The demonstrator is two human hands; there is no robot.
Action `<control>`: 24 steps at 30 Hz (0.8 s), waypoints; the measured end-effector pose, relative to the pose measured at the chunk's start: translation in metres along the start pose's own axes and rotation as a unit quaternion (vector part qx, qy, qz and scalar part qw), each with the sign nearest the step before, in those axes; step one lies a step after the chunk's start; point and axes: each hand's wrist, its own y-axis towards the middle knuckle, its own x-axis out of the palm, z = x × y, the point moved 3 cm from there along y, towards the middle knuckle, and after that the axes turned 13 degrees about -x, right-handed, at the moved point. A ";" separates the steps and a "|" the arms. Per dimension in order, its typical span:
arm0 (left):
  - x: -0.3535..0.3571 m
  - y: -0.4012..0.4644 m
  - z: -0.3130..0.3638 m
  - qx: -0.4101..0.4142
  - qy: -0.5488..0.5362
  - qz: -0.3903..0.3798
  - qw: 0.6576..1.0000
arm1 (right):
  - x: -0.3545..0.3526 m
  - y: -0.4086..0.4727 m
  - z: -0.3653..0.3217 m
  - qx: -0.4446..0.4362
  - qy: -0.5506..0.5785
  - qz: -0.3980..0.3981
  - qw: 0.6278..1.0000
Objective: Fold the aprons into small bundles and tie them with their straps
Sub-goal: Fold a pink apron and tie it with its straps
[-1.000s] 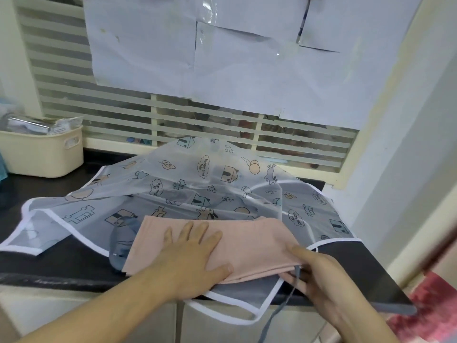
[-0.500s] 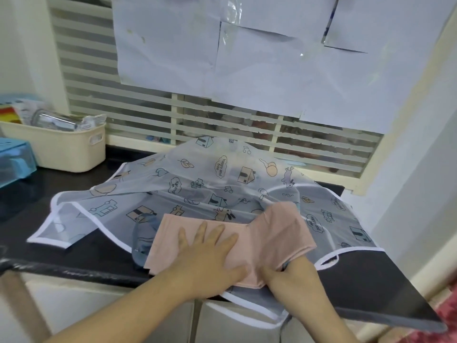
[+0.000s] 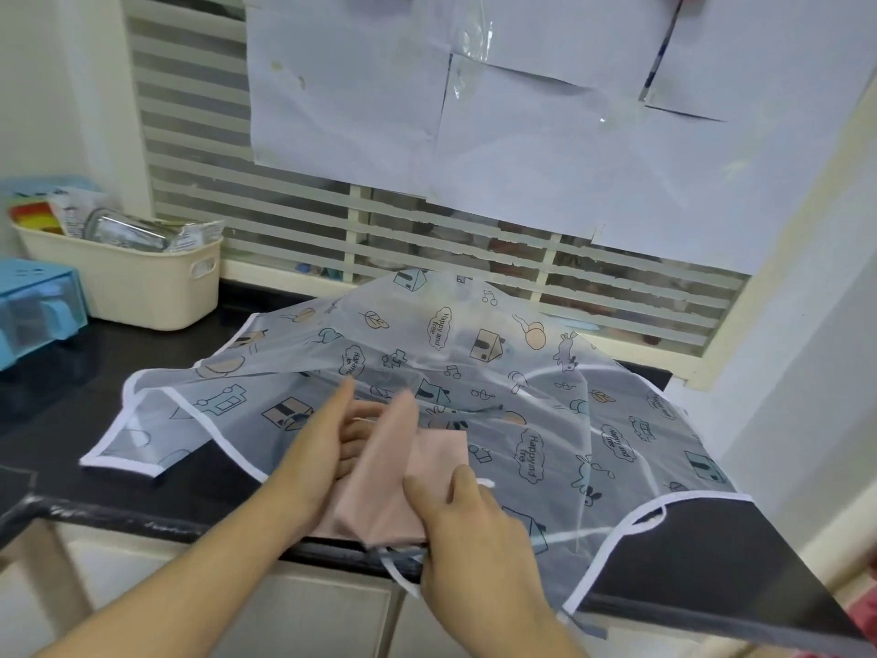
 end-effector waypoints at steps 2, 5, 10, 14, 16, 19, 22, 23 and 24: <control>-0.014 0.002 0.005 -0.024 0.024 0.011 0.999 | 0.005 0.002 0.001 -0.001 -0.012 -0.003 1.000; -0.029 0.007 0.008 0.004 0.277 0.087 0.957 | 0.006 0.002 0.006 0.004 -0.014 -0.009 1.000; -0.030 0.016 0.009 0.091 0.422 0.170 0.886 | 0.008 -0.003 0.016 -0.012 -0.040 0.029 0.999; -0.028 0.018 0.002 0.139 0.430 0.203 0.869 | 0.012 -0.008 0.024 -0.003 -0.061 -0.008 0.998; -0.026 0.018 0.003 0.152 0.426 0.210 0.867 | 0.007 -0.012 0.024 -0.003 -0.053 0.009 0.999; -0.021 0.015 0.004 0.200 0.472 0.228 0.828 | -0.011 -0.021 0.018 -0.007 -0.001 0.062 0.998; -0.017 0.008 0.003 0.269 0.559 0.257 0.741 | -0.013 -0.032 0.008 -0.066 0.037 0.100 0.992; -0.015 0.006 0.003 0.293 0.576 0.250 0.721 | -0.015 -0.033 0.001 -0.081 0.021 0.116 0.990; -0.013 0.006 0.003 0.310 0.595 0.230 0.705 | -0.010 -0.036 -0.004 -0.090 0.041 0.104 0.990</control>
